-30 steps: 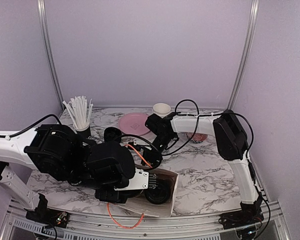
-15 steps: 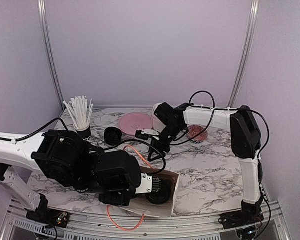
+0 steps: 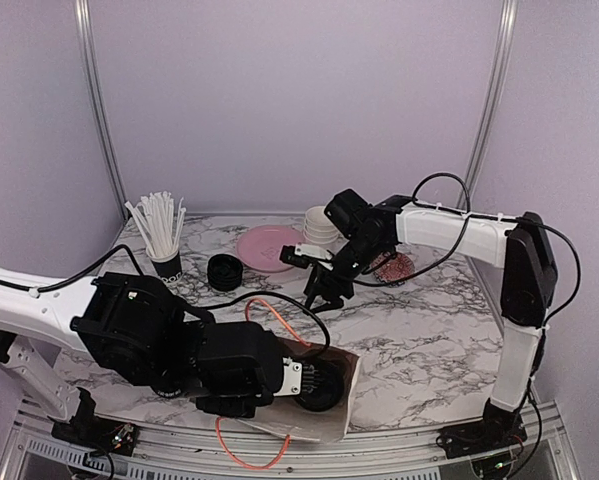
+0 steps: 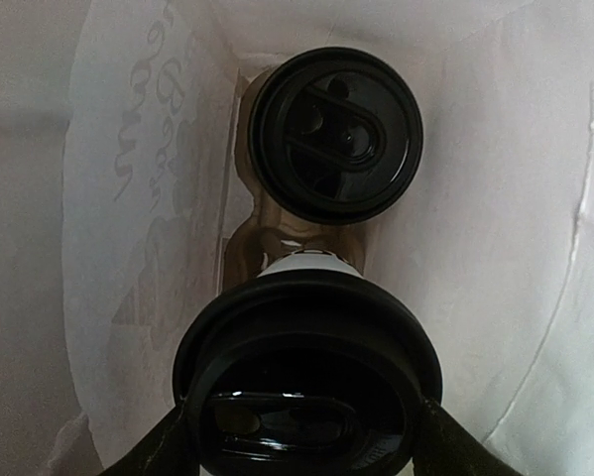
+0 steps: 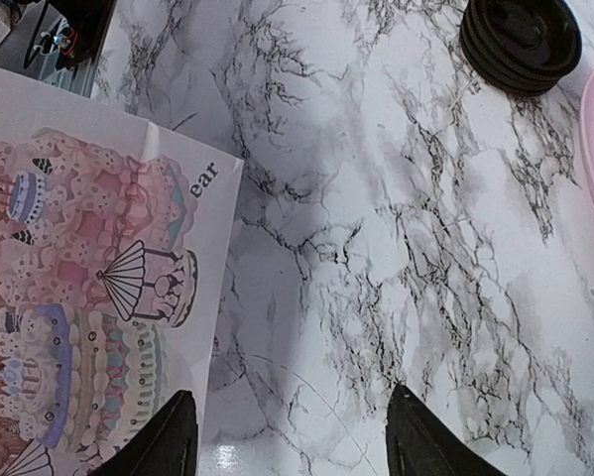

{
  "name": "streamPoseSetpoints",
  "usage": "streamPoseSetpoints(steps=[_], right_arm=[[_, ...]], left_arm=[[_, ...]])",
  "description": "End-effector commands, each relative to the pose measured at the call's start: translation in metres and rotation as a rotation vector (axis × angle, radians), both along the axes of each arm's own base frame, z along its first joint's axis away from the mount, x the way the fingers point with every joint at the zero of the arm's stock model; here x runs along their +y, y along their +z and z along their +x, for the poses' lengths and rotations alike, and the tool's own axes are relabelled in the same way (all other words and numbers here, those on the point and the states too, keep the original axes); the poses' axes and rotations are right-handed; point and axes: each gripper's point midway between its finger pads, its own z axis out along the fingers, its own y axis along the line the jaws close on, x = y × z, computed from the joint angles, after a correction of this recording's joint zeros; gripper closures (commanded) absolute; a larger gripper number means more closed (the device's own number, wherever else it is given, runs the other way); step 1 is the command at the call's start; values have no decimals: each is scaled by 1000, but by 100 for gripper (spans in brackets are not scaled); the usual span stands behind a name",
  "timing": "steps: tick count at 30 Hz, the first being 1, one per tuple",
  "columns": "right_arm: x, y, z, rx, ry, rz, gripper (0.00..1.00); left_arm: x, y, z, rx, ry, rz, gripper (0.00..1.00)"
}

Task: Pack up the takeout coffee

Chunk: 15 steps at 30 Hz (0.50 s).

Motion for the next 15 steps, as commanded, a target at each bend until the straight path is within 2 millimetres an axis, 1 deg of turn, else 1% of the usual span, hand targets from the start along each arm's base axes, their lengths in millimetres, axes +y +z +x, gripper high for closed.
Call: streamPoseSetpoints(steps=[1, 8, 11, 15], right_arm=[[5, -1, -4, -21, 12, 14, 38], [13, -24, -2, -7, 1, -18, 38], [14, -35, 7, -8, -23, -42, 38], [22, -48, 19, -12, -46, -49, 38]], left_arm=[[9, 2, 12, -83, 39, 10, 44], [3, -3, 16, -110, 40, -21, 44], [1, -6, 16, -110, 35, -36, 44], [0, -7, 16, -117, 28, -46, 44]])
